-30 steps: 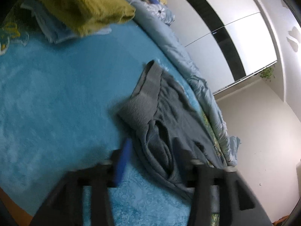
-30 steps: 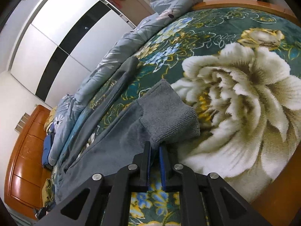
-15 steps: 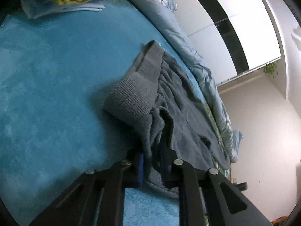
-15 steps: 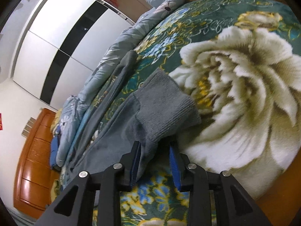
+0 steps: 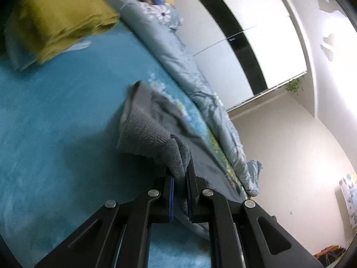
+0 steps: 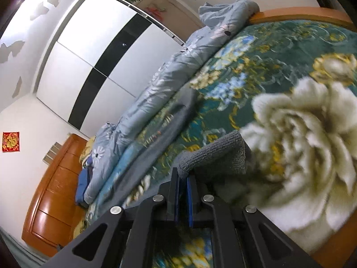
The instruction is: Fold clothes
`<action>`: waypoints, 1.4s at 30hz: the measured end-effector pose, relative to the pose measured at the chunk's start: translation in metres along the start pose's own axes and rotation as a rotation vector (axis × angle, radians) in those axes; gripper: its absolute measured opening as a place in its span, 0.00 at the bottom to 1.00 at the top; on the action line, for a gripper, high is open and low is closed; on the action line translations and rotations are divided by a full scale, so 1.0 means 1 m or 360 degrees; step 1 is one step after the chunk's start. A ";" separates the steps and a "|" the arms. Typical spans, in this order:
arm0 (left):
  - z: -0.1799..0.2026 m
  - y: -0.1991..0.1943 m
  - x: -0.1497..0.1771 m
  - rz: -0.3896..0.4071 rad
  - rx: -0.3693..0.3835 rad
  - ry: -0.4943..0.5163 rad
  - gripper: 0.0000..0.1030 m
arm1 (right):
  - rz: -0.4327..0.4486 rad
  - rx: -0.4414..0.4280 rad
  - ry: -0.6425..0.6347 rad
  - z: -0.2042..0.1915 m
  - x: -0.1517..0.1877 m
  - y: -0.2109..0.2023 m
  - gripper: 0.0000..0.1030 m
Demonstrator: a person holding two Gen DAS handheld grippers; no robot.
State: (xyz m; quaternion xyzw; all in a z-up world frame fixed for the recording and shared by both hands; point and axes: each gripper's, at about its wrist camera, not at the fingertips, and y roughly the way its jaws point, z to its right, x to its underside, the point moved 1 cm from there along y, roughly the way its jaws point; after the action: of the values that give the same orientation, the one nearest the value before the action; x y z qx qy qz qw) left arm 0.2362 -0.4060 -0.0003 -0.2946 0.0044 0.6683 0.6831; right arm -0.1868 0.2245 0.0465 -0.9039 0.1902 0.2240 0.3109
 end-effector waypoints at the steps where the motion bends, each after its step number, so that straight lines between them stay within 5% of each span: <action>1: 0.006 0.002 -0.007 0.0012 0.0041 -0.0002 0.09 | 0.0007 -0.0006 -0.0002 -0.005 -0.008 0.005 0.06; 7: 0.035 0.030 -0.057 0.0025 0.0165 -0.0066 0.09 | 0.0014 0.0050 0.0011 -0.036 -0.058 0.048 0.06; 11: 0.055 0.064 -0.086 0.0052 0.0059 0.0008 0.09 | -0.0012 0.0110 -0.0029 -0.060 -0.094 0.090 0.06; 17: 0.038 0.136 -0.129 0.0046 -0.0103 -0.0091 0.09 | -0.0113 0.0261 -0.0069 -0.085 -0.138 0.185 0.06; 26: -0.004 0.229 -0.159 -0.0072 -0.0356 -0.0154 0.09 | -0.0239 0.0528 -0.0134 -0.078 -0.147 0.303 0.06; 36: -0.022 0.257 -0.156 -0.0163 -0.0475 -0.0130 0.11 | -0.0291 0.0557 -0.0157 -0.067 -0.141 0.333 0.11; 38: -0.014 0.253 -0.154 -0.0182 -0.0469 -0.0083 0.17 | -0.0284 0.0493 -0.0175 -0.072 -0.140 0.327 0.27; 40: -0.003 0.245 -0.149 -0.0208 -0.0443 -0.0022 0.43 | -0.0279 0.0379 -0.0170 -0.077 -0.139 0.317 0.53; 42: 0.008 0.237 -0.144 -0.0234 -0.0418 0.0038 0.53 | -0.0255 0.0304 -0.0197 -0.083 -0.137 0.302 0.61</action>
State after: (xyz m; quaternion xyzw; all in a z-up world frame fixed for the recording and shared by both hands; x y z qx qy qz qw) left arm 0.0011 -0.5492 -0.0299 -0.3888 -0.0964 0.6078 0.6857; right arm -0.4224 -0.0232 0.0330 -0.8669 0.1184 0.2346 0.4235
